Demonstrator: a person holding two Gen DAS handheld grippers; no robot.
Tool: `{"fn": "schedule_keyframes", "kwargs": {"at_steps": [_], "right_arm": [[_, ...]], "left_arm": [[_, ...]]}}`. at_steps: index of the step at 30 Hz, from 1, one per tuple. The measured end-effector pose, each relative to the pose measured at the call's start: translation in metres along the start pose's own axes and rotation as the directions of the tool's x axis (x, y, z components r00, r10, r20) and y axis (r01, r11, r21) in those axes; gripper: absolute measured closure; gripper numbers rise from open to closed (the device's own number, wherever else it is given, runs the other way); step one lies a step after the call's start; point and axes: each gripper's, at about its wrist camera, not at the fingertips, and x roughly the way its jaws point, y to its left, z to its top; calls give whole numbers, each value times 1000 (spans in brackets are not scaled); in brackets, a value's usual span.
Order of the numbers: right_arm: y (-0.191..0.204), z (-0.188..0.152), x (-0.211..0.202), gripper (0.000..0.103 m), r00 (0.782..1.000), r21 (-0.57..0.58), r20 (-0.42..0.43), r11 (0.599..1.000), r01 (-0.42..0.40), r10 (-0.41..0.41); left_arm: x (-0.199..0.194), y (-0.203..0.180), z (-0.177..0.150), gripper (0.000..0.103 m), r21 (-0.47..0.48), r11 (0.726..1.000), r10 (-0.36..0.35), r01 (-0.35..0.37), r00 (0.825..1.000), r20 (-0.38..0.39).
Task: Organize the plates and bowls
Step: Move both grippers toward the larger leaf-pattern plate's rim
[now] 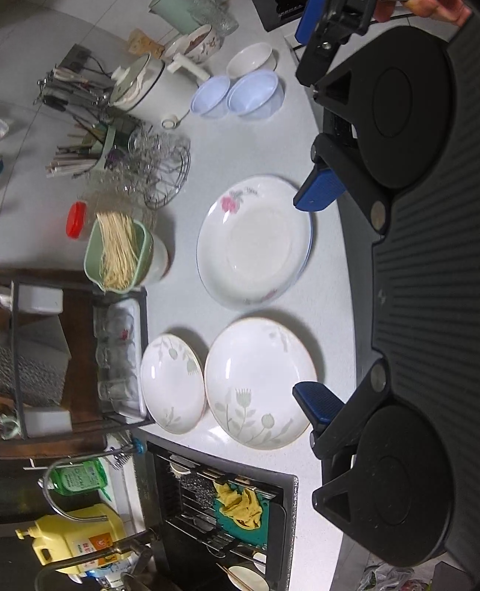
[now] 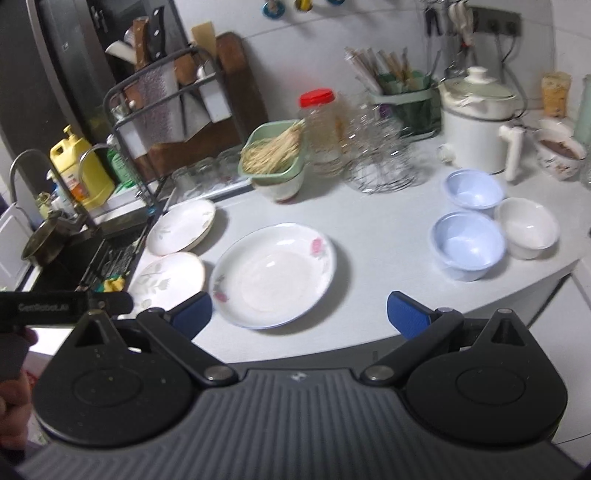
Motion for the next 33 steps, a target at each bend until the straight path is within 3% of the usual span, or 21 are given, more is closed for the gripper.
{"fn": "schedule_keyframes", "kwargs": {"at_steps": [4,11,14,18,22,25,28,30,33], "right_arm": [[16,0,21,4,998,11,-40,999,-40,41],[51,-1,57,8,996,20,-87,999,-31,33],[67,-1,75,20,993,20,-113,999,-37,39],[90,1,97,21,990,47,-113,996,-80,84],[112,2,124,22,989,50,-132,997,-63,69],[124,-1,143,31,980,84,-161,991,-106,118],[136,-7,162,43,971,107,-192,986,-127,146],[139,-11,173,55,968,128,-212,986,-107,132],[135,-16,188,57,971,161,-224,986,-47,83]], "left_arm": [[18,24,5,3,-32,999,-7,6,1000,-19],[48,70,13,3,-24,1000,-8,6,997,-70],[61,94,17,3,-21,1000,-13,12,997,-69],[77,128,22,4,-35,999,-36,34,997,-72],[97,158,29,4,-34,998,-56,53,995,-86],[113,175,35,5,-20,997,-80,79,992,-95],[130,193,39,10,-31,994,-112,109,988,-106],[141,204,40,20,-46,990,-138,134,985,-103],[157,215,42,32,-68,986,-160,154,983,-94]]}}
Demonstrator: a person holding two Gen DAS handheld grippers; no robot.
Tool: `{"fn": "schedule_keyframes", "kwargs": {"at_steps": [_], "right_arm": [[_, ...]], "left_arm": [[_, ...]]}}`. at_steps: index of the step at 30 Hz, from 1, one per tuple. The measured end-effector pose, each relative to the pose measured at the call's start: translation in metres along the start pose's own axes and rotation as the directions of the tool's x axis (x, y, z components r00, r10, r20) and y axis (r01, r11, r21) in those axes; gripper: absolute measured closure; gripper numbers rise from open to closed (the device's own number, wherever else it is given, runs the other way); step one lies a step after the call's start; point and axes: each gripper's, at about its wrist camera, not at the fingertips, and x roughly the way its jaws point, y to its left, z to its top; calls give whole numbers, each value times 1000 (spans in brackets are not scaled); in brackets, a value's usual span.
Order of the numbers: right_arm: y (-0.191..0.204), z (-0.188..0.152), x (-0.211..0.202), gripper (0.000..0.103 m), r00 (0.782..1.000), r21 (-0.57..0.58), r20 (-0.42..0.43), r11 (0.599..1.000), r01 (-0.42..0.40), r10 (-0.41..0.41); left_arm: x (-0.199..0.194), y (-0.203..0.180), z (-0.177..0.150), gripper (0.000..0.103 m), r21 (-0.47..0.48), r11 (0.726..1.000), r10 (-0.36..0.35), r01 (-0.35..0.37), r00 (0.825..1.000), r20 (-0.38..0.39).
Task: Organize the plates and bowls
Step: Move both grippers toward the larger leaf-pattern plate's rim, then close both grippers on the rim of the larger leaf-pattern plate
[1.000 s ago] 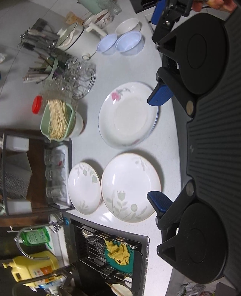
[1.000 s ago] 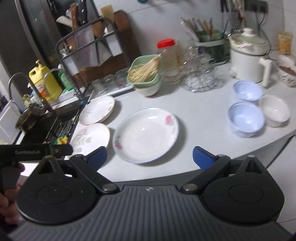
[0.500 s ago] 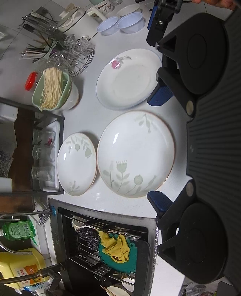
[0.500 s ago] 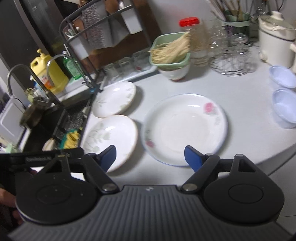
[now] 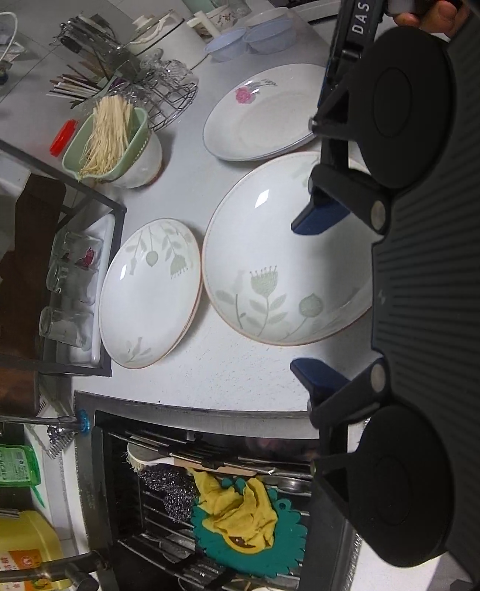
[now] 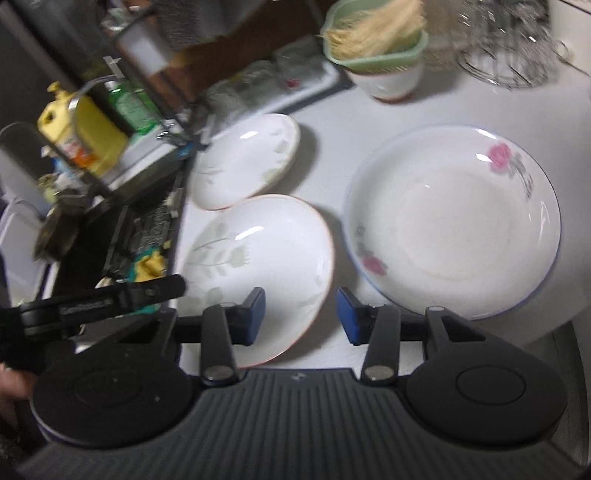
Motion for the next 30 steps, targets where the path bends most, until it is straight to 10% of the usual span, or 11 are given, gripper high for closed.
{"fn": "schedule_keyframes", "kwargs": {"at_steps": [5,12,30], "right_arm": [[-9,-2,19,79,998,54,-15,997,60,-59],[-8,-2,30,79,999,62,-2,997,34,-34],[-6,5,57,89,999,96,-20,994,51,-49]], "left_arm": [[23,15,7,48,-30,999,-29,29,1000,-8],[44,24,17,63,-17,999,-38,38,999,-10],[72,26,33,68,46,996,-77,80,995,-62]]}}
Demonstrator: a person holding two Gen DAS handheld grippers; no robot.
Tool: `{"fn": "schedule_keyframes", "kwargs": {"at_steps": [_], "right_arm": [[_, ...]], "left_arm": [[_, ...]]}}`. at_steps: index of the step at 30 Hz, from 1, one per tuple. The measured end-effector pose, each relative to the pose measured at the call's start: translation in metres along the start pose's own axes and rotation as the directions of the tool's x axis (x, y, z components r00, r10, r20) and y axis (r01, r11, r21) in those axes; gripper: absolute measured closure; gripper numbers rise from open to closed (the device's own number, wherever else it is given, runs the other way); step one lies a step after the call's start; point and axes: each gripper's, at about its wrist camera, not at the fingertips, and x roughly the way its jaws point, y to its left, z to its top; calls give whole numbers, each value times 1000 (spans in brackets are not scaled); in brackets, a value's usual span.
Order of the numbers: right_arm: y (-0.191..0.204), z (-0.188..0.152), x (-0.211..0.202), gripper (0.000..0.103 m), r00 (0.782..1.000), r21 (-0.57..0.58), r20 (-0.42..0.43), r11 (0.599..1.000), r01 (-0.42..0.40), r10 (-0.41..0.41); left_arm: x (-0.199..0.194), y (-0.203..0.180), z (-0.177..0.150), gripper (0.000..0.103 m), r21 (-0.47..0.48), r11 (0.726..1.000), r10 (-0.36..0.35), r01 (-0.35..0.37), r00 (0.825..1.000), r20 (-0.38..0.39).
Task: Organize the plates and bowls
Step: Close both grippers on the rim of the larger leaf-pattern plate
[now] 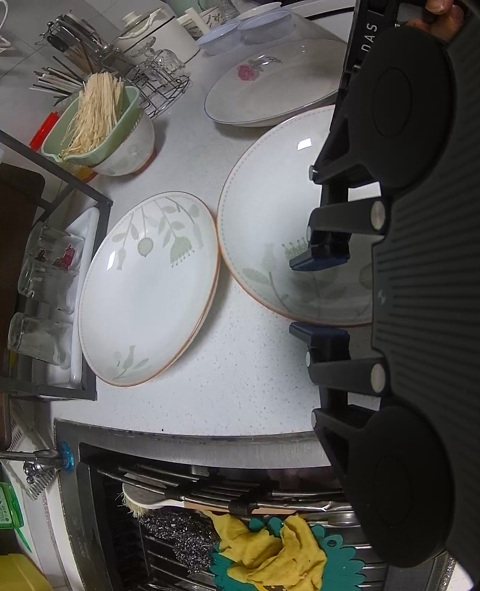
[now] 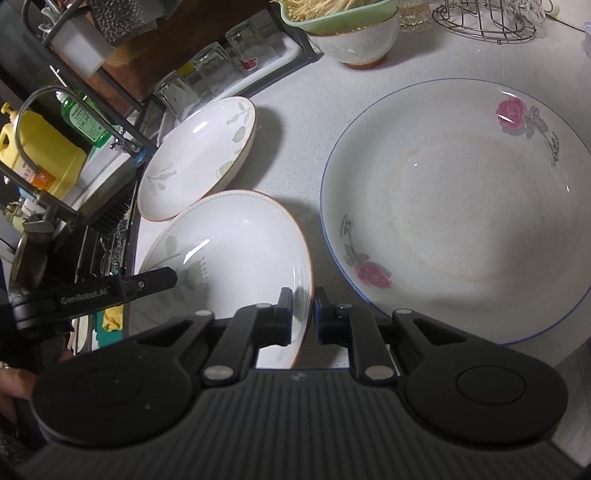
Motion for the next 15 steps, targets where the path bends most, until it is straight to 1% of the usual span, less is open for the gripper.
{"fn": "schedule_keyframes", "kwargs": {"at_steps": [7,15], "right_arm": [[7,10,-11,89,999,-8,-18,999,-31,31],[7,33,-39,89,998,5,-44,999,-42,43]], "left_arm": [[-7,9,1,68,-53,998,-30,28,999,-38],[-34,-11,19,68,-74,997,-39,37,999,-34]]}}
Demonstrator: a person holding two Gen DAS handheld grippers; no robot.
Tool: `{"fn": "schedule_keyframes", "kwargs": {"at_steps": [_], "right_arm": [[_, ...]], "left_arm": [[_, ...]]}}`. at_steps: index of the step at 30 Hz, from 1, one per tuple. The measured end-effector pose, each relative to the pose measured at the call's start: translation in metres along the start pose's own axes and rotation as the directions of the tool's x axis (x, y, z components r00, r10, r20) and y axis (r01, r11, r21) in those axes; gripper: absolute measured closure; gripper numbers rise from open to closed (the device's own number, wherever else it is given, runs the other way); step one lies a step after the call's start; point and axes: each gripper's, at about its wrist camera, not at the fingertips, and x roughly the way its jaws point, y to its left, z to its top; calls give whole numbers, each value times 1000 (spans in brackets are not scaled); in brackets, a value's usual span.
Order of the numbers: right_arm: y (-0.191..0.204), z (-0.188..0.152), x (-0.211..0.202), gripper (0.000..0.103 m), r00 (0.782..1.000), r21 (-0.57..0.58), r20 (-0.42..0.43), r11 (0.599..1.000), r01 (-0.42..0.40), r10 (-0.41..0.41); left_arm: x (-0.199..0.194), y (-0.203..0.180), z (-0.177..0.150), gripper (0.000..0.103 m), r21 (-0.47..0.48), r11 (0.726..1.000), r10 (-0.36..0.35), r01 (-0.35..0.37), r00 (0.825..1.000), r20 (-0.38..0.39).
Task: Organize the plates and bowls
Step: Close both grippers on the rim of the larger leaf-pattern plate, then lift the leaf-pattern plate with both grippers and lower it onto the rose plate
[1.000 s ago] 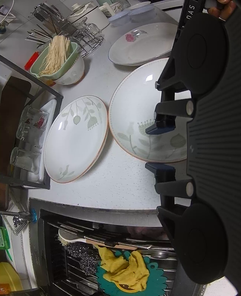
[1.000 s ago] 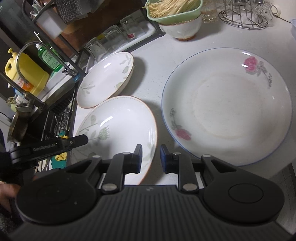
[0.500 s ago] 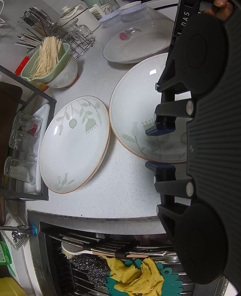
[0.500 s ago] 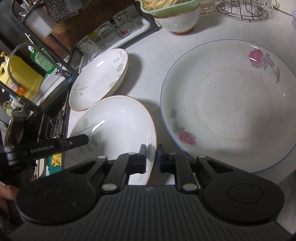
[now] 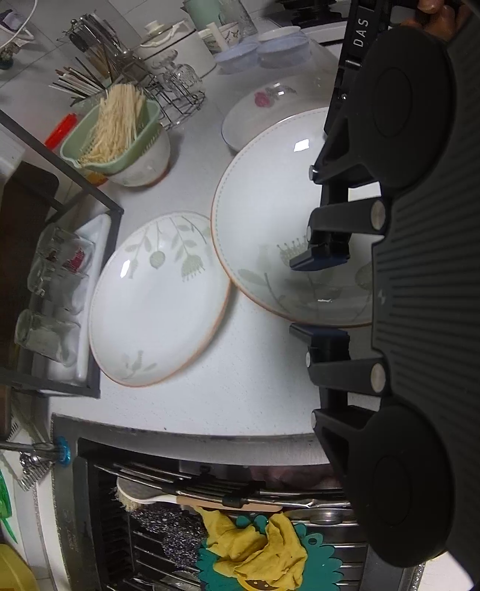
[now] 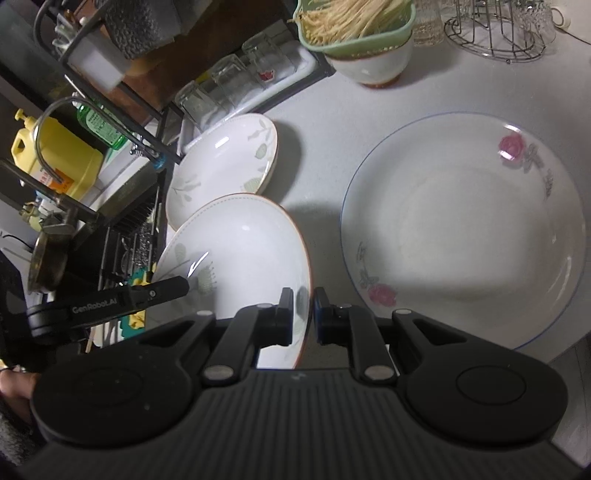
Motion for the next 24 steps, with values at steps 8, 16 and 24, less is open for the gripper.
{"fn": "schedule_keyframes", "kwargs": {"at_steps": [8,16,24], "right_arm": [[-21,28,-45,89,998,10,55,1000,-18,17],[-68,49,-58,89,995,13,90,999,-45,44],[-117,49,-51,89,999,14,39,1000,1,-2]], "left_arm": [[-10,-50,24,68,26,999,-38,39,999,-2],[6,-106,28,68,53,998,-28,27,999,25],[51,-144,13,68,71,997,-10,14,999,-51]]}}
